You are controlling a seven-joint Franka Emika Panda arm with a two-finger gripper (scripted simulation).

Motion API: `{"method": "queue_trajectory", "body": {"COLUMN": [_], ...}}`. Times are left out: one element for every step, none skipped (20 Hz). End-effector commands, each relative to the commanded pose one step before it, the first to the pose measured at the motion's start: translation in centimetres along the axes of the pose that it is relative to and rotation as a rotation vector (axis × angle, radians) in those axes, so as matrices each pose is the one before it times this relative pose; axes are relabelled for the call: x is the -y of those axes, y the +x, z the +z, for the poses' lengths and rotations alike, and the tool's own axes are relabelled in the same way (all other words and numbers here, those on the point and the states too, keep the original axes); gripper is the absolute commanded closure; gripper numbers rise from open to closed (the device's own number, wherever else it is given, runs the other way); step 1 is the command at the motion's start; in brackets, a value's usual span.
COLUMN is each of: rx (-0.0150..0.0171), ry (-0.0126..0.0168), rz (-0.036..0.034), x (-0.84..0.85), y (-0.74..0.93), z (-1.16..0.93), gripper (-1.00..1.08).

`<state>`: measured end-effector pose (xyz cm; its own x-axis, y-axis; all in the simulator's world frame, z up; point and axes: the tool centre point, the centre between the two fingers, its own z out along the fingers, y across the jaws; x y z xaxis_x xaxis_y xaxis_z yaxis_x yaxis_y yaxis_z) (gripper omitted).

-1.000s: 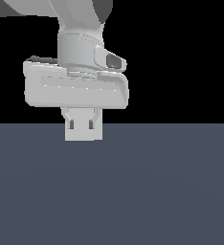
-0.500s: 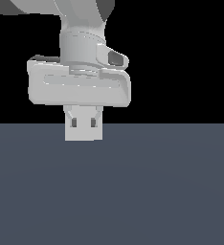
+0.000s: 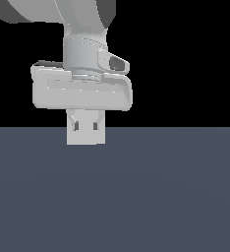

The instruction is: Plug the charger into the wall socket.

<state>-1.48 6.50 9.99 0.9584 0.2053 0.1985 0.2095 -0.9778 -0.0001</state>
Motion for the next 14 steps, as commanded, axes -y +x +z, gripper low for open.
{"method": "queue_trajectory", "body": {"rx": [-0.00015,0.0,0.0,0.0,0.0,0.0,0.0,0.0,0.0,0.0,0.0,0.0,0.0,0.0], "ry": [-0.0004,0.0,0.0,0.0,0.0,0.0,0.0,0.0,0.0,0.0,0.0,0.0,0.0,0.0], "rz": [-0.00003,0.0,0.0,0.0,0.0,0.0,0.0,0.0,0.0,0.0,0.0,0.0,0.0,0.0], "x": [0.002,0.002,0.002,0.002,0.002,0.001,0.001,0.001,0.001,0.001,0.0,0.0,0.0,-0.001], "y": [0.819,0.396,0.394,0.358,0.321,0.286,0.25,0.216,0.181,0.147,0.114,0.08,0.047,0.014], "z": [0.155,0.078,0.078,0.07,0.063,0.056,0.049,0.042,0.035,0.028,0.022,0.015,0.008,0.002], "gripper": [1.08,1.08,1.08,1.08,1.08,1.08,1.08,1.08,1.08,1.08,1.08,1.08,1.08,1.08]}}
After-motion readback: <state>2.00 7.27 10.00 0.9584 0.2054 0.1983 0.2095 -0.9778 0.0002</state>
